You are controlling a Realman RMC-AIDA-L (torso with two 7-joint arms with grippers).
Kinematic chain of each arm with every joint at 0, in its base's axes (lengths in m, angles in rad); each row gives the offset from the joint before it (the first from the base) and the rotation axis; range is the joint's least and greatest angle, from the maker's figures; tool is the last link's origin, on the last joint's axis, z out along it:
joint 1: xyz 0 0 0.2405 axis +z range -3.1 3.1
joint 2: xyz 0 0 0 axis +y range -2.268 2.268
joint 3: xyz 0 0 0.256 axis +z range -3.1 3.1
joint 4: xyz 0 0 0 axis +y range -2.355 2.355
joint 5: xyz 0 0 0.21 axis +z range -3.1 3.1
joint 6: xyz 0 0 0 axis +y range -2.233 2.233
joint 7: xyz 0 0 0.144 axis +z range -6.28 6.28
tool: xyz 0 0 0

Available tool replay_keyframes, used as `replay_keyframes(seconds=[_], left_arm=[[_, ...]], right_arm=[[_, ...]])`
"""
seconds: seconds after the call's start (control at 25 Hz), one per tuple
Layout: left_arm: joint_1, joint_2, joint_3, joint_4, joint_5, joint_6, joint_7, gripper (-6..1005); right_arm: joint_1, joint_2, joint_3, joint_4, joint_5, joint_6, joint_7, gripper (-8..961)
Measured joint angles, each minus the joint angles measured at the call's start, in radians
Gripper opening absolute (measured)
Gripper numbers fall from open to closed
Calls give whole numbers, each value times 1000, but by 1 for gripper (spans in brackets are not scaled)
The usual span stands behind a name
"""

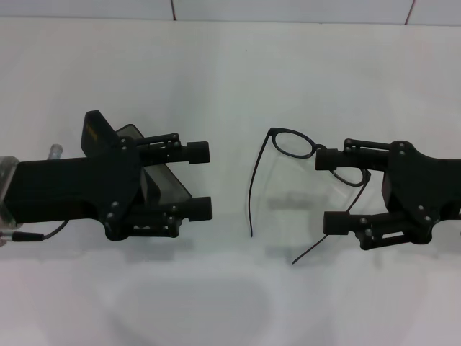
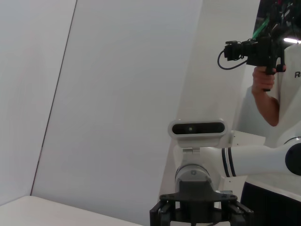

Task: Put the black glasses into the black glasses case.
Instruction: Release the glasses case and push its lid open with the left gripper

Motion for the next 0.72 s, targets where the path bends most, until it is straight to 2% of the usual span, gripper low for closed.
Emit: replay_keyframes(seconds=[0.4,0.52,0.6,0.72], left_arm=[[0,-2,-1,0,-3,0,0,774],[-3,-12,-41,19,-9,-3,-36,771],[-4,-25,-80,80,-4,-19,-119,768],[14,-52,-99,275,42,-87,-326,765]], right_arm=[[0,0,0,0,0,1,-3,872],[-4,0,0,0,-3,24,-6,872],[-8,-1,0,0,-7,58,-6,872],[-18,-6,2,3,-10,87,-7,872]])
